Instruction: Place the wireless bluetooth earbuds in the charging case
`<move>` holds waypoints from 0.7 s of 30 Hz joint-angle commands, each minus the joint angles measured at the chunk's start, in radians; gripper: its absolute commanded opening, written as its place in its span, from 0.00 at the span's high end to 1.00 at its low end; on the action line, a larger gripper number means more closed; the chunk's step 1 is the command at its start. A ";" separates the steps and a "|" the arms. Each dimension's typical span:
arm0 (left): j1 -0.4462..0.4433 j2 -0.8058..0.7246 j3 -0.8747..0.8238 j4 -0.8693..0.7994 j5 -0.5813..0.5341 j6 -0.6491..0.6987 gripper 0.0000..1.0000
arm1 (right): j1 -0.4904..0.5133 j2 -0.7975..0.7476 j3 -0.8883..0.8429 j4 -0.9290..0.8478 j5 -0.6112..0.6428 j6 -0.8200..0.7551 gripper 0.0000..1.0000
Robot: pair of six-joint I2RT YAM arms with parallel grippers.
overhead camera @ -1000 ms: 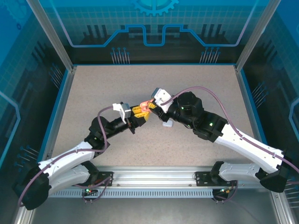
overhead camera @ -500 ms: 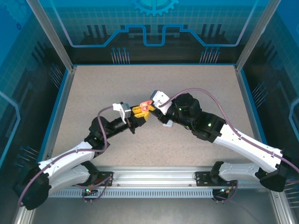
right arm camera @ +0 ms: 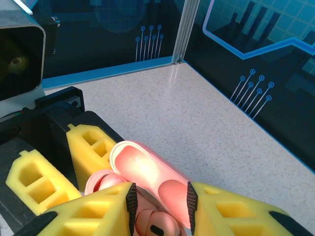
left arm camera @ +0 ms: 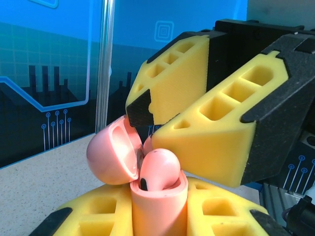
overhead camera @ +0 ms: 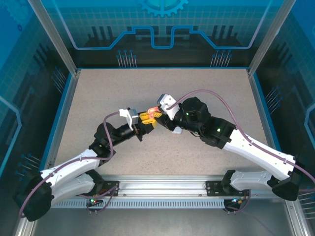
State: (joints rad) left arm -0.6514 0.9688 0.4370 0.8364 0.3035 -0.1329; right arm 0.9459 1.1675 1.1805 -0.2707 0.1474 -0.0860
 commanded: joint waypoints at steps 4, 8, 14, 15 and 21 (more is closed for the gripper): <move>-0.008 0.005 0.025 0.083 -0.004 -0.010 1.00 | -0.036 0.025 0.071 -0.067 -0.111 0.121 0.59; -0.008 0.012 0.023 0.096 -0.006 -0.010 1.00 | -0.053 0.020 0.092 -0.072 -0.144 0.155 0.54; -0.007 0.014 0.022 0.096 -0.007 -0.006 1.00 | -0.080 -0.009 0.131 -0.098 -0.149 0.198 0.44; -0.008 0.015 0.022 0.099 -0.007 -0.007 1.00 | -0.084 -0.017 0.132 -0.096 -0.159 0.210 0.41; -0.008 0.021 0.023 0.110 -0.002 -0.012 1.00 | -0.137 -0.067 0.116 -0.111 -0.194 0.276 0.23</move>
State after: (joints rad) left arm -0.6514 0.9886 0.4370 0.8848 0.3000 -0.1329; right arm 0.8368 1.1370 1.2758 -0.3611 -0.0132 0.1436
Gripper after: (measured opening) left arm 0.221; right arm 0.751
